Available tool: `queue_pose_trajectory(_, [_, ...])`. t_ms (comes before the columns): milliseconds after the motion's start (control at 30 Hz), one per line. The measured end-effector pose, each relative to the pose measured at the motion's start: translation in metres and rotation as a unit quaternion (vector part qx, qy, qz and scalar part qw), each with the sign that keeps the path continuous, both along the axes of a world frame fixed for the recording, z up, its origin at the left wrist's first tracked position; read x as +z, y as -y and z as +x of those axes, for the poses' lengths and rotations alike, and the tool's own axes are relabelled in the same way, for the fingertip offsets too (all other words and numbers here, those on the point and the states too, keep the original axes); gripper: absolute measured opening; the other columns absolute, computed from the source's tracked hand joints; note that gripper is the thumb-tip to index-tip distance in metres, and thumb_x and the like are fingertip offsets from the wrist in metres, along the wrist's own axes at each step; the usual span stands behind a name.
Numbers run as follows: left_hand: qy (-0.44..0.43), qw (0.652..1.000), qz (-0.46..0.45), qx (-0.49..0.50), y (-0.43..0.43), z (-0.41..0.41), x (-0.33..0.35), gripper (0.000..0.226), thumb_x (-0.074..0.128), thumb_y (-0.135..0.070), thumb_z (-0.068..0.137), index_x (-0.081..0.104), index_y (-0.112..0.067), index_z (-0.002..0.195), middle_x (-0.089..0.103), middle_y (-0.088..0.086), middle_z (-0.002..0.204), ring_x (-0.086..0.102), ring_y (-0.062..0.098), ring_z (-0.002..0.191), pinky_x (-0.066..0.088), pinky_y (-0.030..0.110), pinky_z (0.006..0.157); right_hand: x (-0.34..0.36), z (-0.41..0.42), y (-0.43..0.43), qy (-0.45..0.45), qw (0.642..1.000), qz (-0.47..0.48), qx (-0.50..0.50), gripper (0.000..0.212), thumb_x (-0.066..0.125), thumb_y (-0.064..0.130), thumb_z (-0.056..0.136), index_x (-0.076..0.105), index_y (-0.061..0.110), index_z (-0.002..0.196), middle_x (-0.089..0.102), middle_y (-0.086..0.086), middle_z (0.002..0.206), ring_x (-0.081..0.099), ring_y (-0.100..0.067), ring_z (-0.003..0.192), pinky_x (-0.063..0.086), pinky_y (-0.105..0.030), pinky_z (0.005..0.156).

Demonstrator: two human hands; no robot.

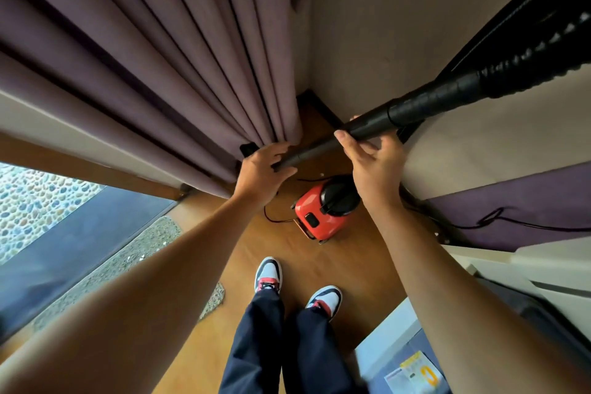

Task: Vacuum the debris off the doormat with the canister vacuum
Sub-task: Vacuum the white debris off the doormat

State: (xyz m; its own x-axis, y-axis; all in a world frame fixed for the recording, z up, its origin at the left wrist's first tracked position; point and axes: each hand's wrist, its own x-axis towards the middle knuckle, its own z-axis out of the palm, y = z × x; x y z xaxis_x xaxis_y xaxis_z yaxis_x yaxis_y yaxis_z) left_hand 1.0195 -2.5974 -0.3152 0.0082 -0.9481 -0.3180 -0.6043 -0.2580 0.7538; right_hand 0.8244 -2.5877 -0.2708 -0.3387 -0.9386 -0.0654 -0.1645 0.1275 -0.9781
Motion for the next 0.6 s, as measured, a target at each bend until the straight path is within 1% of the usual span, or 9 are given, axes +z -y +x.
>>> queue_pose_trajectory(67, [0.033,0.999,-0.012,-0.01,-0.004,0.009,-0.004,0.058,0.08,-0.018,0.086,0.06,-0.016,0.14,0.063,0.003,0.138,0.058,0.016,0.128,0.049,0.035,0.107,0.001,0.0,-0.002,0.024,1.0,-0.004,-0.01,0.025,0.081,0.013,0.085,0.066,0.018,0.105,0.074,0.006,0.101,0.076,-0.014,0.099,0.063,-0.043,0.086])
queue_pose_trajectory(133, [0.055,0.998,-0.024,-0.031,-0.007,0.01,-0.006,0.061,0.081,-0.021,0.085,0.059,-0.016,0.141,0.062,0.005,0.138,0.058,0.019,0.128,0.049,0.04,0.107,0.006,-0.002,-0.006,0.032,0.999,-0.007,-0.015,0.024,0.081,0.013,0.086,0.066,0.022,0.103,0.074,0.005,0.103,0.076,-0.019,0.102,0.063,-0.05,0.085])
queue_pose_trajectory(200, [0.073,0.995,-0.049,-0.052,-0.008,0.004,-0.007,0.061,0.083,-0.023,0.083,0.06,-0.016,0.139,0.063,0.005,0.136,0.059,0.021,0.127,0.048,0.04,0.108,0.016,-0.003,-0.012,0.064,0.998,0.001,-0.019,0.022,0.079,0.009,0.087,0.067,0.019,0.103,0.074,0.002,0.105,0.076,-0.019,0.102,0.064,-0.048,0.082])
queue_pose_trajectory(300, [0.079,0.991,-0.075,-0.076,-0.008,-0.008,-0.004,0.062,0.083,-0.023,0.083,0.06,-0.017,0.14,0.063,0.006,0.135,0.058,0.022,0.126,0.043,0.034,0.107,0.029,-0.002,-0.022,0.085,0.996,0.019,-0.02,0.027,0.077,0.008,0.088,0.067,0.001,0.111,0.074,-0.005,0.108,0.076,-0.014,0.101,0.065,-0.039,0.077])
queue_pose_trajectory(367, [0.087,0.989,-0.079,-0.094,-0.01,-0.012,-0.004,0.059,0.081,-0.024,0.084,0.06,-0.016,0.139,0.065,0.006,0.132,0.06,0.024,0.122,0.045,0.036,0.104,0.032,-0.003,-0.028,0.087,0.996,0.026,-0.015,0.031,0.077,0.009,0.088,0.066,-0.004,0.114,0.074,-0.007,0.109,0.076,-0.012,0.1,0.065,-0.037,0.075])
queue_pose_trajectory(433, [0.101,0.987,-0.079,-0.101,-0.017,-0.012,-0.005,0.054,0.08,-0.025,0.086,0.062,-0.015,0.136,0.067,0.006,0.126,0.064,0.026,0.115,0.051,0.04,0.098,0.032,-0.006,-0.033,0.087,0.995,0.04,-0.013,0.031,0.077,0.011,0.087,0.067,-0.004,0.113,0.075,-0.005,0.108,0.076,-0.011,0.099,0.065,-0.04,0.075])
queue_pose_trajectory(467, [0.102,0.987,-0.078,-0.098,-0.022,-0.011,-0.007,0.053,0.079,-0.024,0.086,0.063,-0.014,0.136,0.068,0.006,0.125,0.065,0.026,0.113,0.052,0.04,0.096,0.033,-0.006,-0.035,0.074,0.996,0.051,-0.01,0.033,0.078,0.016,0.086,0.069,-0.002,0.112,0.076,-0.004,0.106,0.076,-0.011,0.097,0.065,-0.042,0.076])
queue_pose_trajectory(533, [0.096,0.989,-0.07,-0.086,-0.033,-0.007,-0.009,0.051,0.079,-0.022,0.086,0.064,-0.013,0.135,0.069,0.006,0.123,0.065,0.025,0.11,0.05,0.035,0.093,0.032,-0.007,-0.041,0.002,0.997,0.077,0.008,0.041,0.079,0.041,0.08,0.074,0.008,0.105,0.078,0.002,0.099,0.077,-0.011,0.091,0.065,-0.048,0.079])
queue_pose_trajectory(600, [0.091,0.992,-0.055,-0.07,-0.044,0.0,-0.009,0.05,0.079,-0.02,0.086,0.065,-0.013,0.133,0.07,0.006,0.119,0.064,0.025,0.108,0.046,0.03,0.089,0.036,-0.008,-0.047,-0.083,0.986,0.12,0.083,0.042,0.073,0.06,0.075,0.078,0.023,0.094,0.078,0.012,0.086,0.077,-0.008,0.082,0.064,-0.047,0.079])
